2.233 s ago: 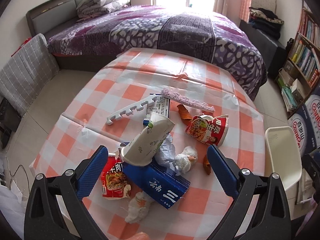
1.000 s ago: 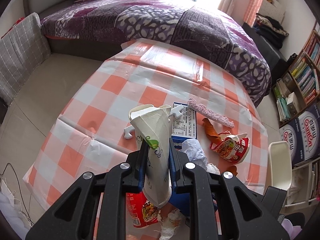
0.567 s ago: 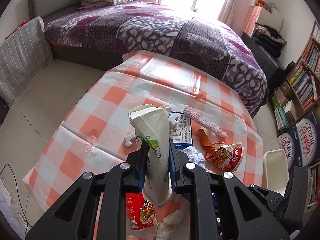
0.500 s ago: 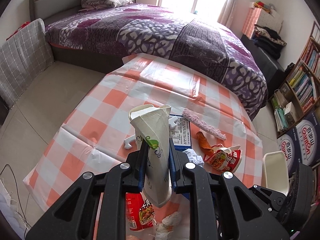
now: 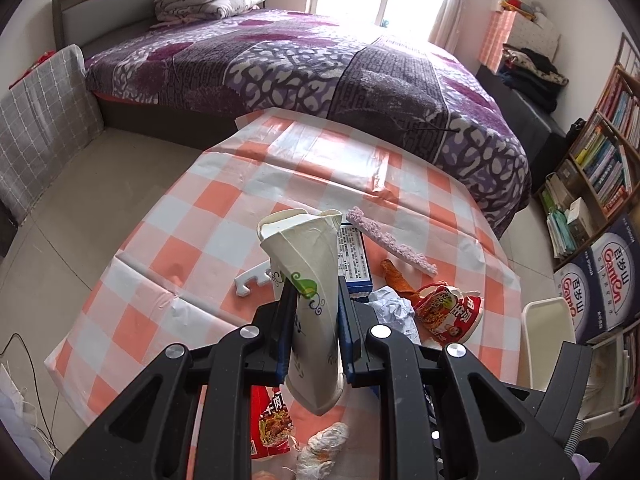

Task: Collect trash
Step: 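Lift the cup with the left gripper while the right gripper carries the blue box toward the bin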

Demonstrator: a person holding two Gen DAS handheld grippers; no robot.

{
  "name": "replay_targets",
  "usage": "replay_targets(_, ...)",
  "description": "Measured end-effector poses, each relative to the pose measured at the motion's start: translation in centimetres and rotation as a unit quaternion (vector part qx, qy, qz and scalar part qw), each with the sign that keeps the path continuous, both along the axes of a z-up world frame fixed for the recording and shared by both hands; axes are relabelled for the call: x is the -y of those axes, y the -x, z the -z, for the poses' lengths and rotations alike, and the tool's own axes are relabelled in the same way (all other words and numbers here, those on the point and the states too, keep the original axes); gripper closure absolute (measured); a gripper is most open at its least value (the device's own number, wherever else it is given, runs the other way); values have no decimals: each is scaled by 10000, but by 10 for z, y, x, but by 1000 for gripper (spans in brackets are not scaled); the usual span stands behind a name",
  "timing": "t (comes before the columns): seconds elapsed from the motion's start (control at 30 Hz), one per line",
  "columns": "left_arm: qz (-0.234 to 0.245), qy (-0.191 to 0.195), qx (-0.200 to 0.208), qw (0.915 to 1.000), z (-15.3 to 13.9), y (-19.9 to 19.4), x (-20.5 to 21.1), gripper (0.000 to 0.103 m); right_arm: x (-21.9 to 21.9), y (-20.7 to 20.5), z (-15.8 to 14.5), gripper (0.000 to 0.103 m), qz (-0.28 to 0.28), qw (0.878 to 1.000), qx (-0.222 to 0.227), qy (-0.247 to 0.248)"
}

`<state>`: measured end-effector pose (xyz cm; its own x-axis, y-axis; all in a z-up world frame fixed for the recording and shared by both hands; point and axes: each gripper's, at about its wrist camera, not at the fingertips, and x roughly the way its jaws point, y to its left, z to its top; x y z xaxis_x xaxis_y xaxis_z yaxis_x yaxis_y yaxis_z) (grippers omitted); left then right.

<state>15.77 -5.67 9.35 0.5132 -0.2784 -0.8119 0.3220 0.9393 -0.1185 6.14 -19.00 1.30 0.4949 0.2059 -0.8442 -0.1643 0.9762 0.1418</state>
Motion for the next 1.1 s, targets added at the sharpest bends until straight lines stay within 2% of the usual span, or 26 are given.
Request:
replay_targets(0.1,-43,65,65,9999,-5,0,-2,84,3,6,-12,90,55,9993,278,-230)
replay_targets(0.27,-114,114,299,9994,-15,8,-2,84,13,12,-40,91,294,9958,705,-511)
replay_targets(0.6,-22,176,702,9974,-35,25,21,84,52,32,-79,91,1105,9822,1474,-354)
replay_targets(0.87,237,215,808,9962,-34,42,57,84,105,56,-92,90,2039,9635,1727,-147)
replay_targets(1.1,555,273,762,9952,-27,56,96,84,169,78,-88,89,3127,9365,1581,-162)
